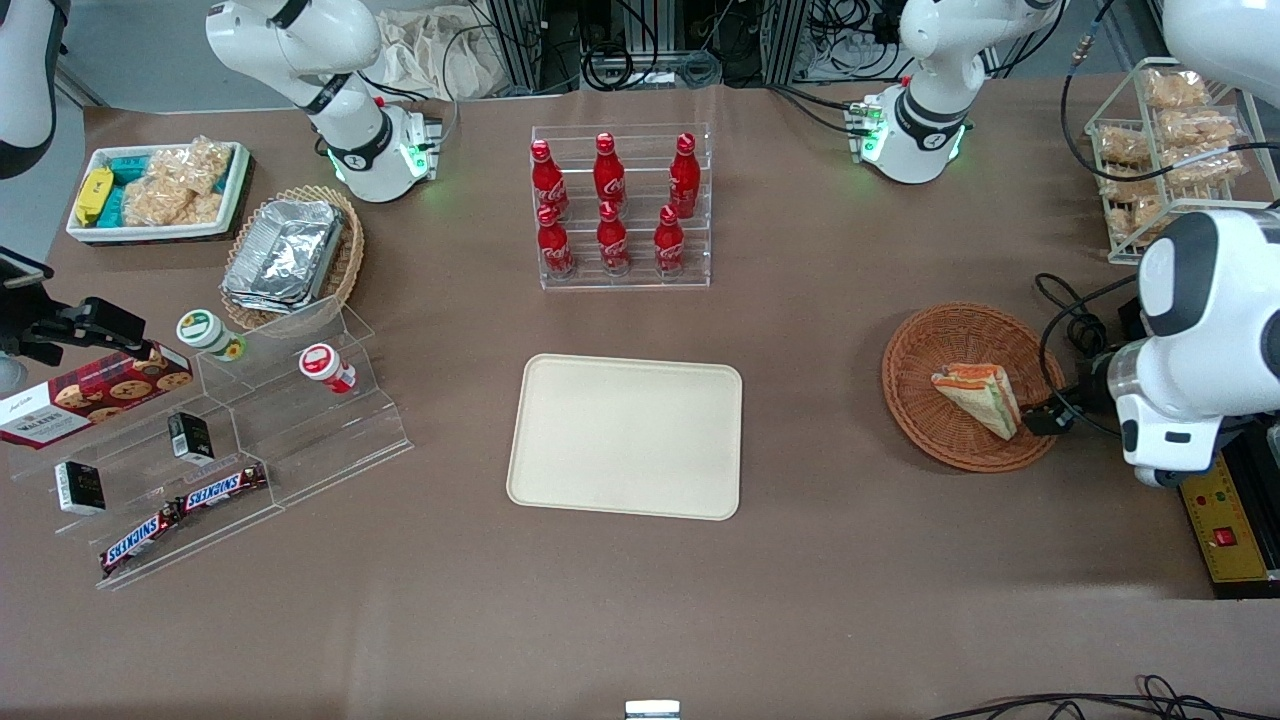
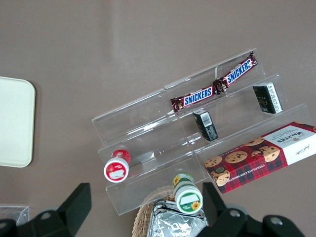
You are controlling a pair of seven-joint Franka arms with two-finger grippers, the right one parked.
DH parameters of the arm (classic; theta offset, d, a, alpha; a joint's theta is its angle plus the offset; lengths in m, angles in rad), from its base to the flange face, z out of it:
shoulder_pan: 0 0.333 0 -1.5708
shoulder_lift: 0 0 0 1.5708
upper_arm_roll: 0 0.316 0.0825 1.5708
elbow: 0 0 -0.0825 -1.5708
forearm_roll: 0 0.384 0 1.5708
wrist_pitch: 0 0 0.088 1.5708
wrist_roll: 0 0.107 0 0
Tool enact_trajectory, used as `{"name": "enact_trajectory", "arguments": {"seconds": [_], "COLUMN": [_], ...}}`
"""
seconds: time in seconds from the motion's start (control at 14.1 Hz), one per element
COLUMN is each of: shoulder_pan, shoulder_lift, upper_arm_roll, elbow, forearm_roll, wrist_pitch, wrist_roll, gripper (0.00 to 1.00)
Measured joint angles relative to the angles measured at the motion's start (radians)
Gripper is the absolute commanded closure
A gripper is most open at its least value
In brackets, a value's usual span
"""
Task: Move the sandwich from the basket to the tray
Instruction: 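Move the left gripper over the sandwich in the wicker basket, then lower the left gripper onto the wrapped sandwich and close on it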
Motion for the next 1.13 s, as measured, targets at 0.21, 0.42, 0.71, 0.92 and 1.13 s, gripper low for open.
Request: {"name": "enact_trajectory", "arguments": {"seconds": [0.21,0.42,0.71,0.92,1.13], "shoulder_pan": [-0.001,0.004,0.04,0.042,0.042], "shoulder_lift": [-0.002,-0.004,-0.006,-0.007,-0.006], "upper_arm_roll": [-0.003,0.018,0.035,0.044,0.046], "elbow": [-0.133,-0.238,-0.368,-0.421,-0.454], "forearm_roll": [0.002,0.004,0.005,0.005,0.005], "wrist_pitch": [0.172,0.296,0.445,0.501,0.536], "wrist_roll": [-0.157,-0.202,-0.202,-0.202,-0.203], "gripper": [0.01,0.01,0.01,0.01,0.71]}}
